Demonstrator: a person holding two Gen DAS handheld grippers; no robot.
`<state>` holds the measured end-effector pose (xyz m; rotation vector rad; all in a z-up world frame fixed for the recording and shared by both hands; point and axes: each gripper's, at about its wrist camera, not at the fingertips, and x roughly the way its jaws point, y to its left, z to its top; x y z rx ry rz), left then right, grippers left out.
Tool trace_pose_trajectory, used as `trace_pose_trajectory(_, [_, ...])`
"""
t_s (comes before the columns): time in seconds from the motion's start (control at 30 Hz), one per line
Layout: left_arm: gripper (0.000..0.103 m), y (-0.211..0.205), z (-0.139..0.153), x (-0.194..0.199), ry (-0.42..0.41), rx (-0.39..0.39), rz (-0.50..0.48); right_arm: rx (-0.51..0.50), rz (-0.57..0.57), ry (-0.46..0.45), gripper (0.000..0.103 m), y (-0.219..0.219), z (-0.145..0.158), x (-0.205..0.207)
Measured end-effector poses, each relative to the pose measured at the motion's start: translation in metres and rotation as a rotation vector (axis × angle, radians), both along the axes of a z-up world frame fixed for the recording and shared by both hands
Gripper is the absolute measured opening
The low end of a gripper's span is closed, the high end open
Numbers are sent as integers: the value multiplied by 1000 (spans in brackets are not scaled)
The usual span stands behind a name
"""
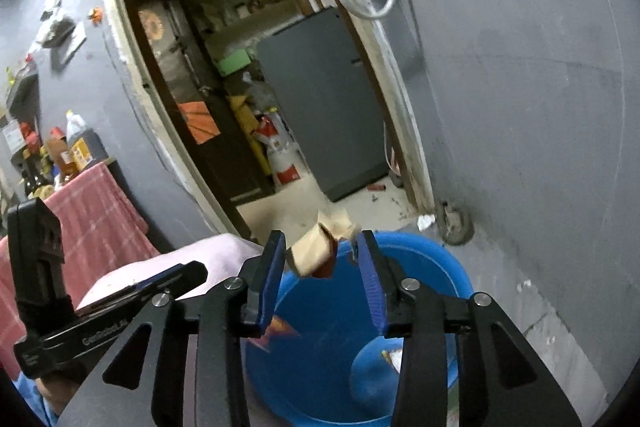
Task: Collect trash
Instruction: 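Release the red wrapper and brown paper into the blue basin with both tools, then move both open tools back toward the table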
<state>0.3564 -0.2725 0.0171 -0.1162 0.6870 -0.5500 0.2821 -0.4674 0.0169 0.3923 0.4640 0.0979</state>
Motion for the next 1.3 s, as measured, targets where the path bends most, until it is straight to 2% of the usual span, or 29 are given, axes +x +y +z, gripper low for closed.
trace_pose_trajectory(0.03, [44, 0, -3, 0, 5, -2, 4, 2, -3, 5, 44, -2, -1, -1])
trace_pose_trajectory(0.1, [52, 2, -5, 2, 15, -4, 15, 4, -6, 5, 46, -3, -1, -2])
trace_pose_trajectory(0.23, [59, 14, 1, -1, 13, -38, 40, 5, -17, -11, 51, -4, 4, -7])
trace_pose_trajectory(0.3, [70, 24, 8, -4, -12, -48, 72, -3, -22, -27, 53, -3, 8, -10])
trace_pose_trajectory(0.37, [78, 34, 17, -8, -39, -65, 104, -23, -24, -50, 58, 0, 14, -13])
trace_pose_trajectory(0.43, [86, 47, 26, -15, -72, -84, 145, -42, -25, -80, 77, 3, 21, -16])
trace_pose_trajectory(0.53, [94, 63, 40, -23, -120, -87, 196, -62, -23, -140, 85, 11, 32, -24])
trace_pose_trajectory(0.6, [96, 76, 50, -32, -173, -68, 232, -72, -29, -172, 100, 16, 40, -27])
trace_pose_trajectory(0.63, [96, 80, 53, -35, -188, -59, 241, -75, -32, -188, 103, 19, 44, -29])
trace_pose_trajectory(0.77, [96, 105, 67, -54, -262, -22, 285, -84, -14, -237, 103, 35, 59, -33])
trace_pose_trajectory(1.07, [98, 175, 90, -97, -346, -30, 397, -172, 98, -346, 103, 103, 87, -41])
trace_pose_trajectory(1.3, [100, 230, 91, -133, -403, 23, 504, -199, 169, -448, 103, 154, 99, -50])
